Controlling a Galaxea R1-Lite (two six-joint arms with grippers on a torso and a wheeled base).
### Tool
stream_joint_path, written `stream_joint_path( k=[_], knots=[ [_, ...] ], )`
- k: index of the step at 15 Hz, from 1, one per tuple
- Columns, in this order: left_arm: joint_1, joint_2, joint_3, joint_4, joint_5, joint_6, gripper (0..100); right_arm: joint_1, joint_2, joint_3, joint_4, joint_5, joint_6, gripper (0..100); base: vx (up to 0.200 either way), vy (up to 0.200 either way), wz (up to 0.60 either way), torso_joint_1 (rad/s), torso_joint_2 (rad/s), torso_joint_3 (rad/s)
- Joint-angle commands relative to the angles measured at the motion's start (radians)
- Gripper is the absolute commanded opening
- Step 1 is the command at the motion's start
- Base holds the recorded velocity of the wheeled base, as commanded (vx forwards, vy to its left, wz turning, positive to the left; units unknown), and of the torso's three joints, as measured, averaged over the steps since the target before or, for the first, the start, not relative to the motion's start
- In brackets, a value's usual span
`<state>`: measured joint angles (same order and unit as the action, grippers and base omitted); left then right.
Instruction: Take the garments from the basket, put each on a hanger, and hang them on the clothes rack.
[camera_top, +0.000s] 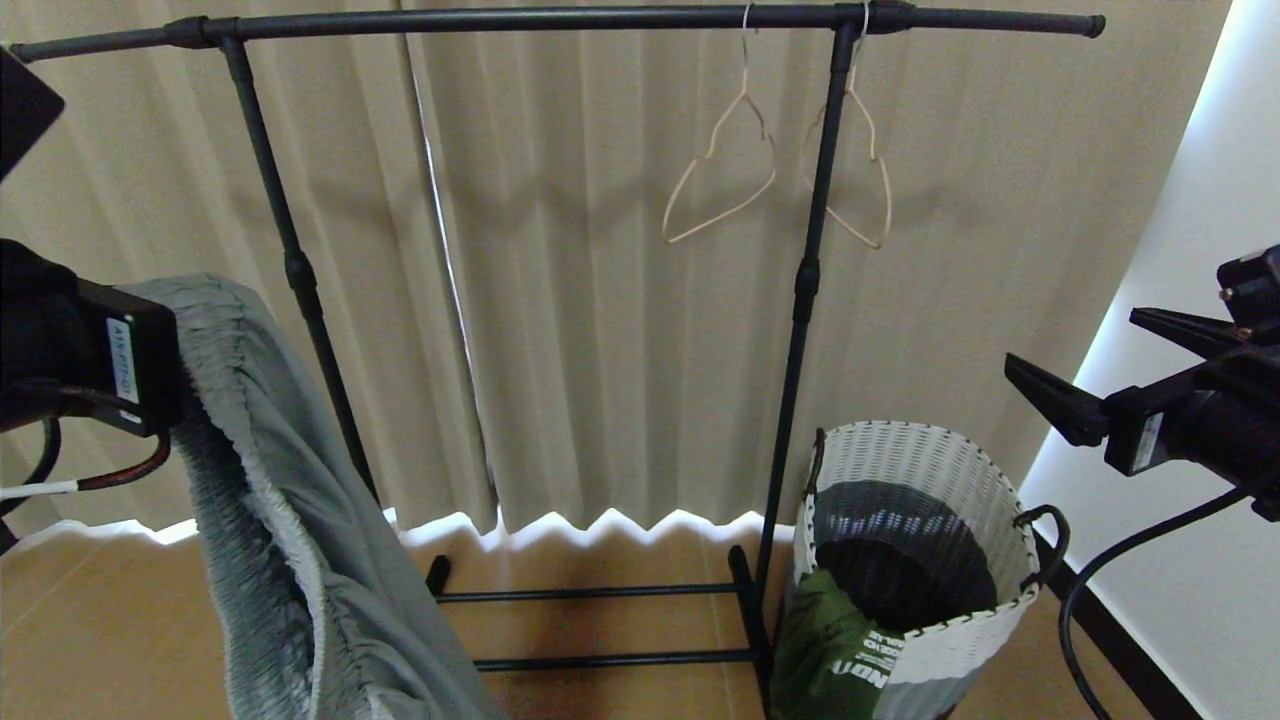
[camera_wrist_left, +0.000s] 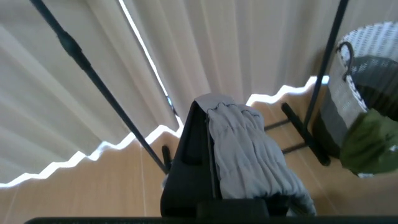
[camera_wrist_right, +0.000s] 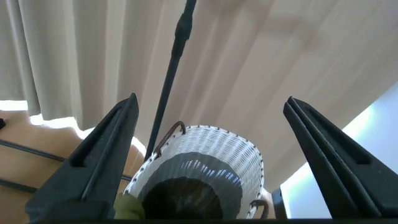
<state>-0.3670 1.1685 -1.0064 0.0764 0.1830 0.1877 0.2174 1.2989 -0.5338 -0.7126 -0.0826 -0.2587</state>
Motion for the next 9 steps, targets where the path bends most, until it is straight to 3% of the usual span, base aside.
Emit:
stream_joint_path(
  k=[1,9],
  knots=[
    [0.0,-0.01,0.005,0.0,0.001,0.003,0,-0.001,0.017,-0.002,0.002,0.0,0.01,100,0.0,0.0,0.0,0.071,-0.21,-0.271],
    [-0.001,-0.046,0.023,-0.021,0.001,0.006,0,0.0,0.033,-0.014,0.015,-0.002,0.052,100,0.0,0.0,0.0,0.178,-0.5,-0.287]
  ],
)
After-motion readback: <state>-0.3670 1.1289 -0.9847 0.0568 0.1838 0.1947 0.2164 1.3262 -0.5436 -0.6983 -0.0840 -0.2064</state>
